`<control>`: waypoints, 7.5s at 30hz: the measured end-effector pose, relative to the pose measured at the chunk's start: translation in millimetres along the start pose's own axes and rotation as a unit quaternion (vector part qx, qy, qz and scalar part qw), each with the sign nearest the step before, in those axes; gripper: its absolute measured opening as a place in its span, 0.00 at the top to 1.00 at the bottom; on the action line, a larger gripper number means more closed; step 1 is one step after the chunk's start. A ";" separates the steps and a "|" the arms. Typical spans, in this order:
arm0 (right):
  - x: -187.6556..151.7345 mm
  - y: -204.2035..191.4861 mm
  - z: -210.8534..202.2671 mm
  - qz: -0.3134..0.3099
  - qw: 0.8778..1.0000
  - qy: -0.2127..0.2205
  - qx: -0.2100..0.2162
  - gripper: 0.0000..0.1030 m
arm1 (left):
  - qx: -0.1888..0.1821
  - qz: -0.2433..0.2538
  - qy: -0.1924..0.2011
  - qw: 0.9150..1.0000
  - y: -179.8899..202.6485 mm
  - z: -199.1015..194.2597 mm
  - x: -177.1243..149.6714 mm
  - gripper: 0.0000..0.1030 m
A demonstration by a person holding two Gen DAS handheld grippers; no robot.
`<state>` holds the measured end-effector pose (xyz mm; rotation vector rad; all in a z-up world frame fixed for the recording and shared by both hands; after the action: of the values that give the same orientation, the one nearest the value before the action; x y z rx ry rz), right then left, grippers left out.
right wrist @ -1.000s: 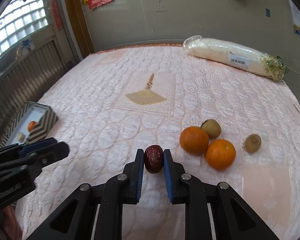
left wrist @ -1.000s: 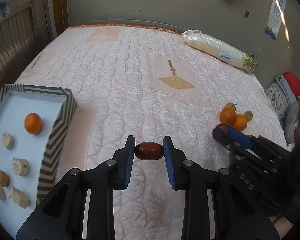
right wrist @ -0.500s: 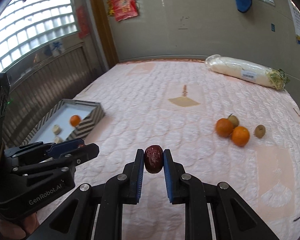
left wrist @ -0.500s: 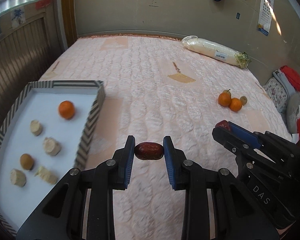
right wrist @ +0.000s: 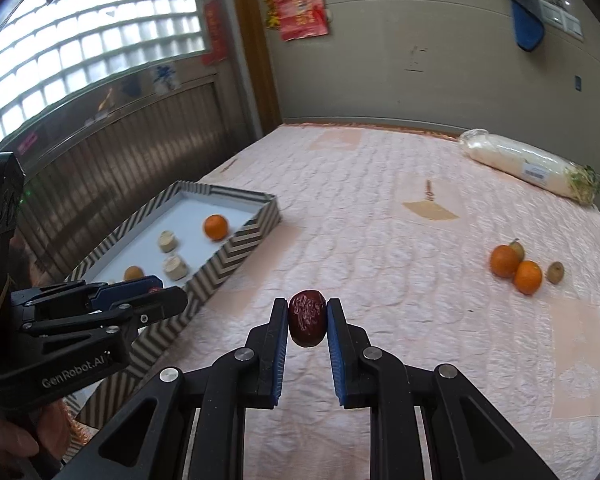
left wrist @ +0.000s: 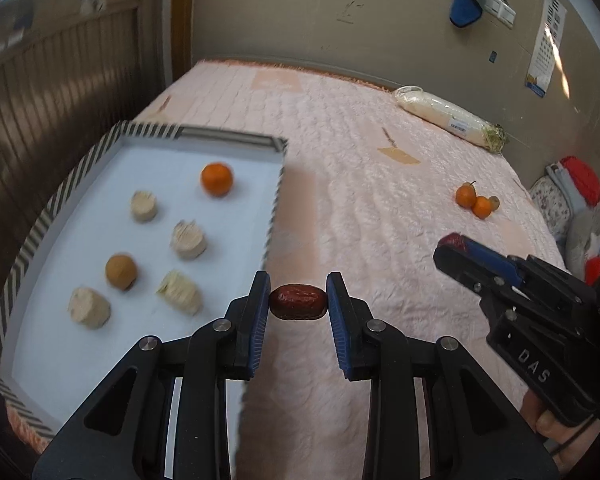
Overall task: Organize fruits
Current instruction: 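Carry both red dates over the striped tray, then open the left tool to drop its date while the right tool releases its date, then withdraw both open tools from the tray toward the oranges, then grasp an orange with the left tool while the right grasps the other orange, then carry both oranges over the striped tray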
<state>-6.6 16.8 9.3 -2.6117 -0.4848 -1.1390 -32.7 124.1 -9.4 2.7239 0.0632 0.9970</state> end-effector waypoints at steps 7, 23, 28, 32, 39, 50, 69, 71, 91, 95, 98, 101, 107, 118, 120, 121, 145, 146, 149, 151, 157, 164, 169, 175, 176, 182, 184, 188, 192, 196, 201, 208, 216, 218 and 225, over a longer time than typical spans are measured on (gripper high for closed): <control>1.7 -31.5 2.6 -0.027 0.999 -0.002 0.018 0.82 | 0.033 -0.014 0.015 0.999 -37.9 -21.6 -8.6 0.72; 1.3 -106.6 20.0 -0.090 0.994 -0.018 0.055 0.82 | 0.051 -0.036 0.012 0.998 -89.8 -39.5 -35.4 0.72; 3.2 -123.8 23.9 -0.104 0.992 -0.020 0.064 0.82 | 0.071 -0.031 0.010 0.997 -100.0 -40.6 -41.4 0.72; 1.9 -142.0 28.2 -0.117 0.990 -0.025 0.076 0.82 | 0.080 -0.031 0.007 0.996 -106.3 -39.5 -45.6 0.73; -7.3 -168.3 36.4 -0.142 0.985 -0.040 0.094 0.82 | 0.097 -0.030 0.011 0.995 -117.3 -43.3 -46.9 0.72; -26.1 -189.6 50.9 -0.166 0.978 -0.070 0.108 0.82 | 0.113 -0.036 0.006 0.993 -129.5 -40.1 -52.1 0.73; -31.3 -188.2 65.9 -0.167 0.977 -0.083 0.099 0.82 | 0.147 -0.059 0.017 0.987 -144.4 -45.2 -49.9 0.41; -26.3 -184.8 61.2 -0.160 0.979 -0.076 0.100 0.81 | 0.148 -0.057 0.025 0.987 -141.5 -48.4 -46.2 0.38; 2.3 -66.4 22.5 -0.059 0.997 -0.029 0.027 0.74 | 0.107 0.029 0.058 0.992 -31.7 -15.9 12.4 0.38; 4.1 -30.3 19.0 -0.034 0.999 -0.026 0.000 0.74 | 0.090 0.042 0.059 0.993 -0.8 -0.9 23.3 0.38; 3.6 -5.1 15.2 -0.016 0.999 -0.026 -0.011 0.73 | 0.081 0.050 0.058 0.994 17.5 8.5 28.1 0.38; 1.4 19.4 11.3 -0.001 0.999 -0.027 -0.028 0.72 | 0.071 0.060 0.052 0.994 37.7 21.7 31.3 0.38; -2.0 65.4 10.5 0.024 0.998 -0.031 -0.057 0.70 | 0.056 0.076 0.048 0.994 70.6 42.8 41.2 0.38; -12.9 152.7 13.7 0.061 0.990 -0.046 -0.115 0.69 | 0.036 0.102 0.025 0.994 118.3 83.3 52.8 0.38; -18.0 172.0 15.0 0.064 0.988 -0.054 -0.131 0.64 | 0.032 0.103 0.020 0.994 123.8 90.9 54.1 0.38; -19.6 179.1 16.5 0.067 0.987 -0.057 -0.136 0.59 | 0.029 0.103 0.015 0.994 127.7 96.2 54.6 0.38; -3.0 233.6 57.8 0.094 0.987 -0.049 -0.118 0.70 | 0.002 0.099 -0.023 0.995 165.9 152.9 74.0 0.38; -2.9 235.9 52.0 0.101 0.987 -0.043 -0.118 0.70 | -0.003 0.101 -0.024 0.995 170.8 155.4 75.8 0.38; -5.1 243.4 40.6 0.113 0.985 -0.038 -0.123 0.70 | -0.026 0.112 -0.025 0.993 188.9 162.5 78.8 0.38; -7.6 248.8 35.7 0.118 0.984 -0.037 -0.129 0.70 | -0.039 0.128 -0.031 0.991 201.9 167.6 77.3 0.38; -14.5 269.3 24.7 0.142 0.980 -0.032 -0.133 0.70 | -0.056 0.159 -0.038 0.985 226.8 184.0 73.8 0.38; -20.0 279.0 22.8 0.153 0.979 -0.031 -0.130 0.70 | -0.066 0.160 -0.057 0.983 237.0 205.2 71.3 0.38; -19.8 274.8 25.3 0.150 0.980 -0.033 -0.126 0.70 | -0.098 0.144 -0.067 0.982 235.9 209.9 69.8 0.62; -17.2 266.0 21.8 0.146 0.981 -0.030 -0.125 0.70 | -0.096 0.133 -0.063 0.984 224.3 197.0 63.1 0.69; -16.7 263.4 20.9 0.147 0.981 -0.029 -0.123 0.70 | -0.089 0.127 -0.060 0.986 218.6 191.9 62.9 0.69; -14.1 236.7 17.6 0.144 0.983 -0.023 -0.110 0.70 | -0.055 0.110 -0.036 0.992 187.9 157.3 57.8 0.69; -13.4 223.8 17.2 0.141 0.985 -0.021 -0.102 0.70 | -0.038 0.110 -0.029 0.993 176.0 143.7 52.7 0.69; -11.8 189.7 17.0 0.126 0.988 -0.020 -0.085 0.70 | -0.016 0.106 -0.010 0.994 151.9 115.4 44.0 0.69; -12.3 154.7 15.8 0.108 0.992 -0.020 -0.068 0.70 | 0.008 0.106 0.010 0.994 126.9 89.9 39.8 0.69; -9.2 120.1 12.0 0.094 0.994 -0.016 -0.048 0.70 | 0.031 0.098 0.022 0.994 96.8 67.7 33.5 0.69; -4.4 77.2 11.9 0.071 0.997 -0.014 -0.018 0.70 | 0.053 0.079 0.035 0.995 57.2 43.7 29.4 0.69; -1.2 19.9 20.4 0.024 0.999 -0.022 0.004 0.70 | 0.072 0.058 0.050 0.994 16.1 17.4 26.4 0.69; 4.5 -31.0 29.9 -0.013 0.999 -0.025 0.030 0.70 | 0.093 0.033 0.063 0.993 -26.8 -8.3 23.9 0.69; 5.3 -42.5 32.3 -0.024 0.999 -0.026 0.035 0.70 | 0.098 0.025 0.063 0.993 -38.3 -12.5 22.2 0.69; 10.5 -78.0 39.2 -0.055 0.997 -0.027 0.054 0.70 | 0.116 0.001 0.063 0.991 -71.9 -22.3 16.9 0.69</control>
<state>-5.0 104.0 -1.5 -2.5555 -0.6891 -1.0443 -31.1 200.6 0.5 2.8612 0.2114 1.2329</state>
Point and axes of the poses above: each gripper's, at about its wrist camera, not at the fingertips, and z roughly the way its jaws point, y to its right, x to its top, the point moved 10 cm from there along z, roughly the way its jaws point, and after that the axes turned 6 degrees about -x, right-handed, at the moved point
